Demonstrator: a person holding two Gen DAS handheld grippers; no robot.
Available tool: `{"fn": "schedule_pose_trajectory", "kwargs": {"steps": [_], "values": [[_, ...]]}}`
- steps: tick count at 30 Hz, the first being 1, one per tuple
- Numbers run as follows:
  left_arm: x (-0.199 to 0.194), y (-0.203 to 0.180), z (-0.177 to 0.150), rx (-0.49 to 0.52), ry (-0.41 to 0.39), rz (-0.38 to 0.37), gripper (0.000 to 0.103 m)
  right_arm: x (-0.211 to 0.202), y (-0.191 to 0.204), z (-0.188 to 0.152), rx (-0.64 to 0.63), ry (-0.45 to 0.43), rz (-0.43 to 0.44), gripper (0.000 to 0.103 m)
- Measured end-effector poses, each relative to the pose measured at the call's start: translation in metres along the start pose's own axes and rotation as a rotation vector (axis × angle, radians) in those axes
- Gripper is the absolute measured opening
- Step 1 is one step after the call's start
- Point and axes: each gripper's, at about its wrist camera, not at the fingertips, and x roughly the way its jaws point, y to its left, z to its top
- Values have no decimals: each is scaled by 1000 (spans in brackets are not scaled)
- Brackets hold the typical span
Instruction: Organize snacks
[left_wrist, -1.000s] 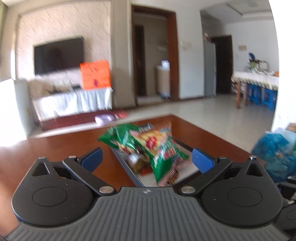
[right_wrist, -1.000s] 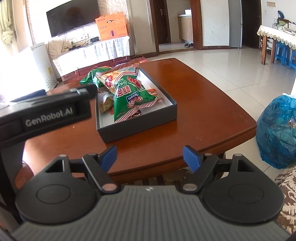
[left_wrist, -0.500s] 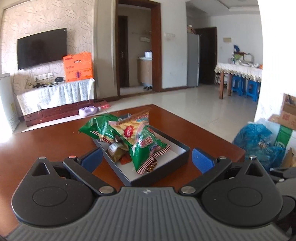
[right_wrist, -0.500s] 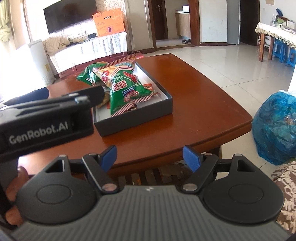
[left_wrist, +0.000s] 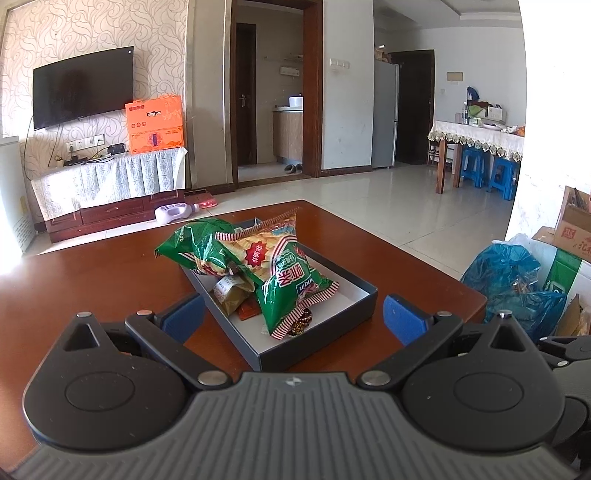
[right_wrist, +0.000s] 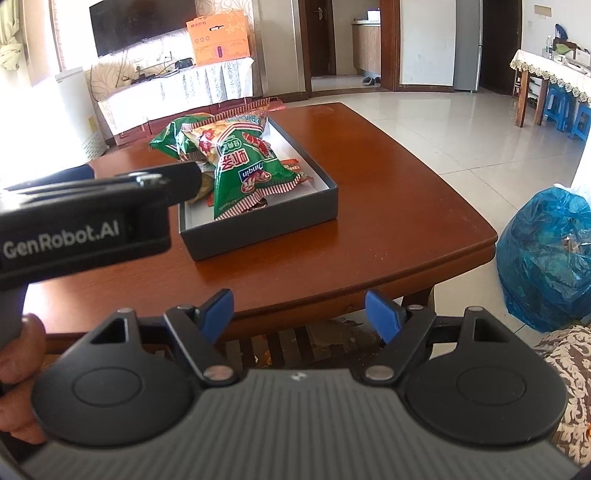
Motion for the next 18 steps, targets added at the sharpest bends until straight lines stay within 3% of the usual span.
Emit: {"fn": "schedule_pose_trajectory", "kwargs": {"steps": [18], "values": [[1,-2,-2,22,-4,-11,103,-1,0,0,-2,4,6,80]]}}
